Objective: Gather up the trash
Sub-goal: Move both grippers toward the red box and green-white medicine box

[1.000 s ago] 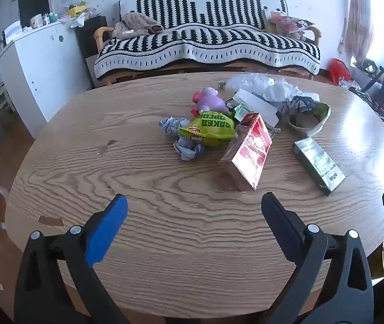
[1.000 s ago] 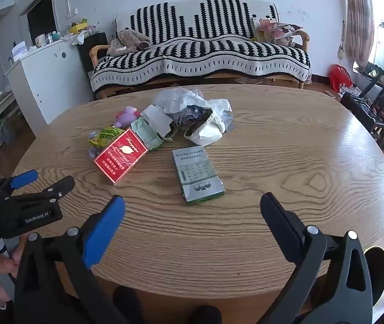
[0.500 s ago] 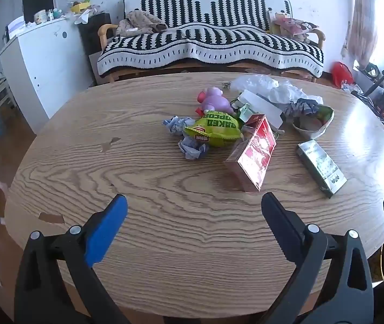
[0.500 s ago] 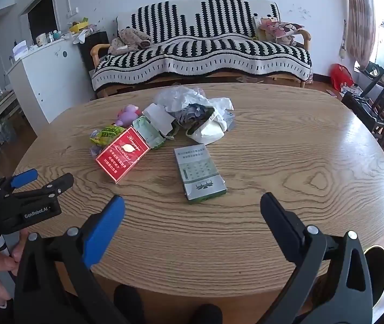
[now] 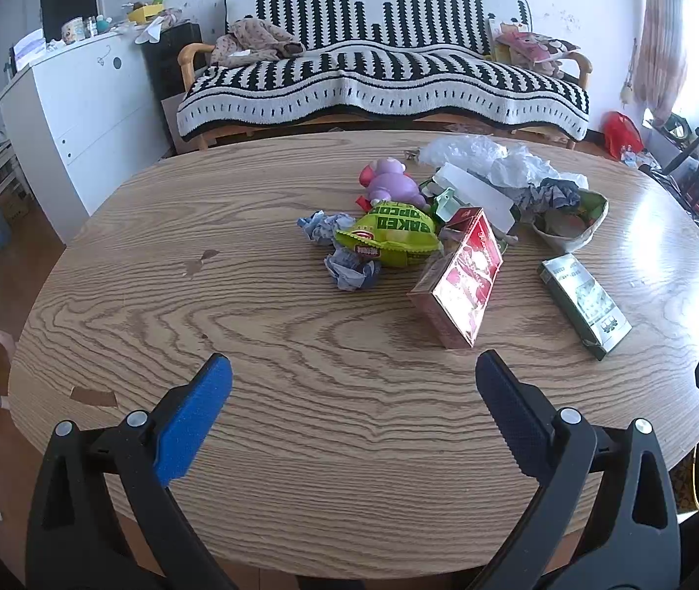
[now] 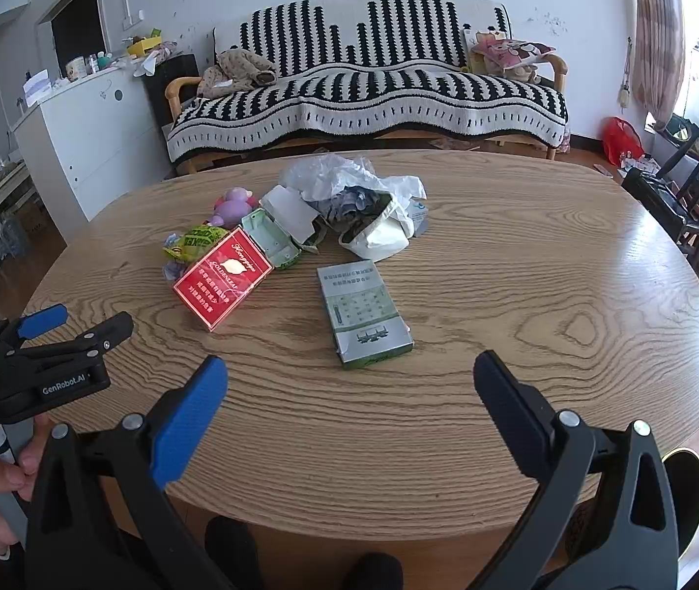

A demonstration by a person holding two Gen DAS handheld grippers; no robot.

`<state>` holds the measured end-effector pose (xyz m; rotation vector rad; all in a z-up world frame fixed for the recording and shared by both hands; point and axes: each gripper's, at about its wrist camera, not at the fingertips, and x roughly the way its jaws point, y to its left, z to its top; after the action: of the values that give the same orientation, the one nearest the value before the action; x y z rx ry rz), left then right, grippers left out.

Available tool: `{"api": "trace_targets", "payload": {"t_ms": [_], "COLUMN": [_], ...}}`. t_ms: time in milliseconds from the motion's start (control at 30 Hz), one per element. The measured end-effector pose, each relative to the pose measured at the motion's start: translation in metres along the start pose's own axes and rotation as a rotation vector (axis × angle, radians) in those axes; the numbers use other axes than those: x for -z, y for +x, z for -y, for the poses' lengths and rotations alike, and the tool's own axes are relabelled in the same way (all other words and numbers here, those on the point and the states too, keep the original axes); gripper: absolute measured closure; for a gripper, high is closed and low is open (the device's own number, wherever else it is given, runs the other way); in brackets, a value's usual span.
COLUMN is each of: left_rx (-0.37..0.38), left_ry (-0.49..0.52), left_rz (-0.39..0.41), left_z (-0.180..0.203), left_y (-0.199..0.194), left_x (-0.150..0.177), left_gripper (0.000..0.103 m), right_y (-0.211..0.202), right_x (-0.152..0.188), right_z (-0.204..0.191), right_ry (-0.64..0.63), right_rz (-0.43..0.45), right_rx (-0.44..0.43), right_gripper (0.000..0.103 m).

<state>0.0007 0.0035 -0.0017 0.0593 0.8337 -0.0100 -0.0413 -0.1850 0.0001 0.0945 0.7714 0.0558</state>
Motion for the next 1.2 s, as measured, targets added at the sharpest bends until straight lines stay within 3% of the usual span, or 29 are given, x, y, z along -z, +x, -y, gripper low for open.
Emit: {"api": "trace_targets", "payload": {"t_ms": [1200], "left_rx": [0.001], "left_ry": [0.0], "left_rz": [-0.002], "left_z": [-0.0003], "left_y": [0.0004], "left_x": [-0.0004], "left_gripper": [0.007], "right_y": [0.0018], "right_x": [0.0005], "right_z": [-0.0018], "right_ry": [-0.002], "right_rz": [-0.006], "right_rx": [0.002], "right_gripper": [0.006]}}
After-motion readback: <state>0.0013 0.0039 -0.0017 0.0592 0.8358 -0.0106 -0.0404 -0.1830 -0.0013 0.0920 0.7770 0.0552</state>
